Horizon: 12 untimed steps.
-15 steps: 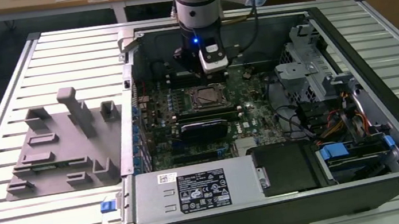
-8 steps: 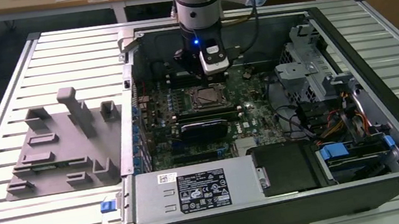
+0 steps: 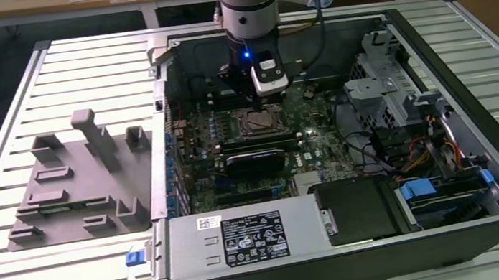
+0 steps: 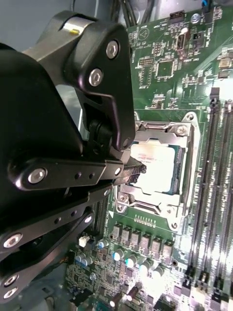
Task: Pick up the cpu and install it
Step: 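Install the first cpu locking lever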
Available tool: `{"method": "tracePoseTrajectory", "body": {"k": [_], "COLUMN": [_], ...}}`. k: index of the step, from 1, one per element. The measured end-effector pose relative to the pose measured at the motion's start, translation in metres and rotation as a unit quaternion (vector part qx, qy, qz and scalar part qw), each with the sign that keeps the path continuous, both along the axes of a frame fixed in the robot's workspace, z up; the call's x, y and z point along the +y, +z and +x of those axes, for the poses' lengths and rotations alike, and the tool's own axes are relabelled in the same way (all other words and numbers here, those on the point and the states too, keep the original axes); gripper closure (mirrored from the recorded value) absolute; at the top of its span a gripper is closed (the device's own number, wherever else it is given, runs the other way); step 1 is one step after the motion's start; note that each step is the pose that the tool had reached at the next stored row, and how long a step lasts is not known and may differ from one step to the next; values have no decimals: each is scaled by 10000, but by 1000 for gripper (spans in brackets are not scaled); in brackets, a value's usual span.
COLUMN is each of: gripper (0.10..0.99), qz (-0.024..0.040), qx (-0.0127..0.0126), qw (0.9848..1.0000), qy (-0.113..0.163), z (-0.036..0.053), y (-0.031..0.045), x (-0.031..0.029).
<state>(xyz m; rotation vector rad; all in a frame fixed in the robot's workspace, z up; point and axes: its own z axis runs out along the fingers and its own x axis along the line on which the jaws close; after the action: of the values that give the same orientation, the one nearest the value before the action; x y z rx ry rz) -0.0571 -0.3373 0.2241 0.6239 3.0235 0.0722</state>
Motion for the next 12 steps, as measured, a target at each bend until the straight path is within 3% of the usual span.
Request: {"method": "tracePoseTrajectory", "body": {"k": [12], "gripper": [980], "qz": [-51], "qx": [2], "qw": [10000], "qy": [55], "z": [58], "y": [-8], "x": [-66]}}
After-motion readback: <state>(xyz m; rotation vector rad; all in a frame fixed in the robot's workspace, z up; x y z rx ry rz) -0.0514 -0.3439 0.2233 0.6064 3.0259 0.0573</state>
